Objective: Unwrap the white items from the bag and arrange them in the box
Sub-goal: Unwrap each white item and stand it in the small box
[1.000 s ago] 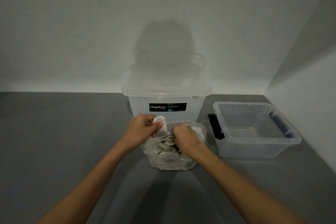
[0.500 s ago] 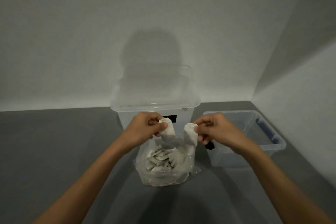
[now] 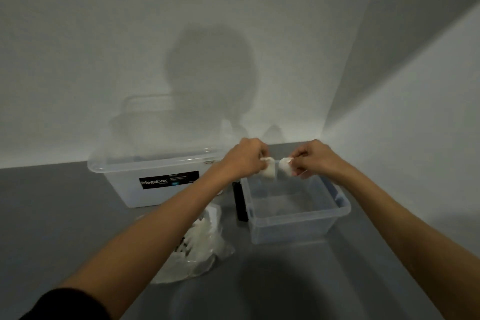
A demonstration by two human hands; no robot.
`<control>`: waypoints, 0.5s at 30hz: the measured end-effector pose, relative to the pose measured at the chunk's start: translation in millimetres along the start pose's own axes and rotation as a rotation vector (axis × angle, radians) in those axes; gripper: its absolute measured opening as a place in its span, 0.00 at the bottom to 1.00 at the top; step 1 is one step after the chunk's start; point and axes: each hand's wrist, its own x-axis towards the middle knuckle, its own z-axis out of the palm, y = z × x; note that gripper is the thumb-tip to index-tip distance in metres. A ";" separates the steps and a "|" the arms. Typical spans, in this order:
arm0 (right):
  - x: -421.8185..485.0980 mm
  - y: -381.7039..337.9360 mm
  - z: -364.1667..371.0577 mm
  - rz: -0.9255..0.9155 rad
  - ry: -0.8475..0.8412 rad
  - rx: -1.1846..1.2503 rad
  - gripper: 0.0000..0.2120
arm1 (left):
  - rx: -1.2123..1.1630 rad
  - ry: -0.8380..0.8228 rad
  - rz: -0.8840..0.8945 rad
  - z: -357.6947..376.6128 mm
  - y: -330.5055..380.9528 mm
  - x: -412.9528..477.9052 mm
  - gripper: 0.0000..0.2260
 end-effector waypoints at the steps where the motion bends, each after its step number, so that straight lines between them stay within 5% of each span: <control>1: 8.4 6.8 3.1 -0.002 -0.014 -0.079 0.06 | 0.106 -0.029 -0.018 11.2 1.7 8.1 0.06; 8: 54.6 43.7 39.3 -0.003 -0.239 -0.364 0.10 | 0.515 -0.206 -0.177 67.5 -0.2 33.4 0.10; 15: 78.3 65.1 66.3 -0.003 -0.312 -0.381 0.09 | 0.769 -0.296 -0.198 95.6 1.4 38.6 0.10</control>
